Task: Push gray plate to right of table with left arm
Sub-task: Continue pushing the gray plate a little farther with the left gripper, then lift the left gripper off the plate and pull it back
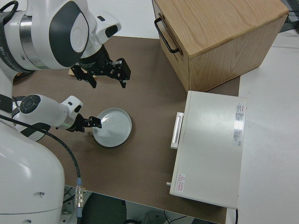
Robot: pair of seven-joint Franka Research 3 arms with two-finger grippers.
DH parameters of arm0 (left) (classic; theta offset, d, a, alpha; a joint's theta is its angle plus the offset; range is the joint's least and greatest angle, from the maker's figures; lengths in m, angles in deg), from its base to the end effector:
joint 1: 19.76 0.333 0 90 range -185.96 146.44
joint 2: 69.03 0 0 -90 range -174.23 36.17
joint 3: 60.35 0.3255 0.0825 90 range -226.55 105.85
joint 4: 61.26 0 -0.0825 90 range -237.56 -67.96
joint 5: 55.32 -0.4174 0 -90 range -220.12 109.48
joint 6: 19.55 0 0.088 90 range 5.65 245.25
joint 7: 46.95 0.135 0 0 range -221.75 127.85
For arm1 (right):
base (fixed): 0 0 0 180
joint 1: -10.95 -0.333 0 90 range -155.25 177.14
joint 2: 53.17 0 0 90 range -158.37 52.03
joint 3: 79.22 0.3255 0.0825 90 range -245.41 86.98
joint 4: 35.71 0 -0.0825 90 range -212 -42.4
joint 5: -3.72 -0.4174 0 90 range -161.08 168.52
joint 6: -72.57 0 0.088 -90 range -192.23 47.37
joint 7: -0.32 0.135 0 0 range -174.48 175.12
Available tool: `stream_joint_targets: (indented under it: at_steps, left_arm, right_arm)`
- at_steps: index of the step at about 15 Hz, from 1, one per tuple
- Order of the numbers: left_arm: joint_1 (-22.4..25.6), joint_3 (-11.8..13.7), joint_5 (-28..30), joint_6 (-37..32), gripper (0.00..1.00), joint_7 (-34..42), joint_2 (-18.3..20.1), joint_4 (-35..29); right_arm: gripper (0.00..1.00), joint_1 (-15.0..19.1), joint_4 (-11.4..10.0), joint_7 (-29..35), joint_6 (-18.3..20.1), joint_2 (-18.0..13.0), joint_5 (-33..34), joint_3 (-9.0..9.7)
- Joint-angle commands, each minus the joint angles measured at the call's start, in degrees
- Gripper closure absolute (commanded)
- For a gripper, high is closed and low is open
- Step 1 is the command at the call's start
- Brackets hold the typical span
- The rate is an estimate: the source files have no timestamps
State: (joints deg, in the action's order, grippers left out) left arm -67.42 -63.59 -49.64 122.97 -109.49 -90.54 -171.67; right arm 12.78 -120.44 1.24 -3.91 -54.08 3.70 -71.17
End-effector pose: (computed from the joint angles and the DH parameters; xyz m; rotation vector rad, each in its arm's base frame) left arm 0.4247 -0.5223 0.2720 2.9095 0.4132 0.0414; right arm 0.5502 0.0607 0.6415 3.1220 0.1443 -0.2001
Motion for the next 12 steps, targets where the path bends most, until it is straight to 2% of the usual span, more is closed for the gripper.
stream_joint_targets:
  at_steps: [1, 6, 12]
  left_arm:
    - [1.7, 0.7, -0.7, -3.7, 0.01, 3.7, 3.9, -2.0]
    - [6.9, 0.7, -0.6, -10.6, 0.01, 11.0, 8.1, -3.7]
    - [15.2, 0.7, 0.1, -18.7, 0.01, 22.4, 15.3, -6.2]
  right_arm:
    - [0.017, 1.1, 0.5, 0.7, 0.9, -0.1, -0.2, 0.92]
    - [0.017, 1.1, 0.5, 0.7, 0.9, -0.1, -0.2, 0.92]
    - [0.017, 1.2, 0.5, 0.7, 0.9, -0.1, -0.2, 0.92]
